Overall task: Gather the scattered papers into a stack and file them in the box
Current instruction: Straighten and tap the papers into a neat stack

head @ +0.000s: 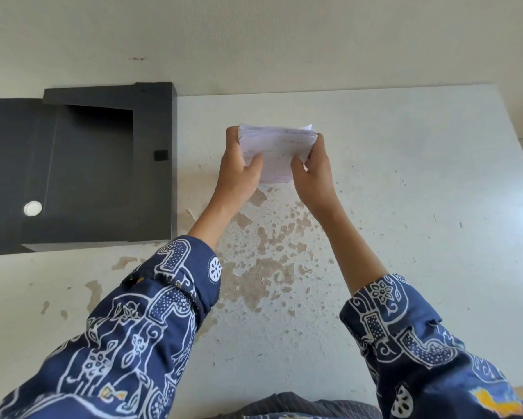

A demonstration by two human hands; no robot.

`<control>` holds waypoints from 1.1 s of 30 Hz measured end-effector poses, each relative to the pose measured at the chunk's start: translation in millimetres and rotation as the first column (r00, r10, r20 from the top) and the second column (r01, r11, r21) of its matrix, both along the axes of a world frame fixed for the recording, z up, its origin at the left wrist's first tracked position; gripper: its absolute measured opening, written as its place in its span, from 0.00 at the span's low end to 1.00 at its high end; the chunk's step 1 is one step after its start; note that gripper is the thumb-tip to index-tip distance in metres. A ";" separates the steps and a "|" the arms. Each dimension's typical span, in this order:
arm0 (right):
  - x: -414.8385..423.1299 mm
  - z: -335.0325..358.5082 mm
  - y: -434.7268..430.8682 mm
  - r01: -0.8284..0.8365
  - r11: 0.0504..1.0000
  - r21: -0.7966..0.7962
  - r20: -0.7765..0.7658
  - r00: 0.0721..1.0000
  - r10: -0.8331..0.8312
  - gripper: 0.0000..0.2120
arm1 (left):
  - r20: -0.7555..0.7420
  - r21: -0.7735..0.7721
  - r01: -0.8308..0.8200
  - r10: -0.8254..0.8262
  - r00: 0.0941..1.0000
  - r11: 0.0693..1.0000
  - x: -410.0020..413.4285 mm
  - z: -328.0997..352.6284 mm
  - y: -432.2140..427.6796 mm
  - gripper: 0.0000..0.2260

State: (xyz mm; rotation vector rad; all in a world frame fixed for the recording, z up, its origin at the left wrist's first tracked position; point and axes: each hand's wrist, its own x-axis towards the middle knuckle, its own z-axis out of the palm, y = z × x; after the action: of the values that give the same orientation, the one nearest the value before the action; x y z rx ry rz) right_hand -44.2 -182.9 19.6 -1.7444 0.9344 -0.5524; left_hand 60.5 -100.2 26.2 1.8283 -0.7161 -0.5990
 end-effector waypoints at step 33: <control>8.0 -24.8 -11.2 -0.026 0.999 0.044 0.102 0.995 0.021 0.23 | -0.090 -0.070 -0.019 0.012 0.996 0.997 6.3 -11.5 -11.2 0.13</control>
State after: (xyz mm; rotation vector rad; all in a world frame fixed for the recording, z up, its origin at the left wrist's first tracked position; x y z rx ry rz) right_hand -36.2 -194.1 -5.2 -1.6691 0.8478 -0.5950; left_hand 66.8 -111.4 14.7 1.7296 -0.6544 -0.6340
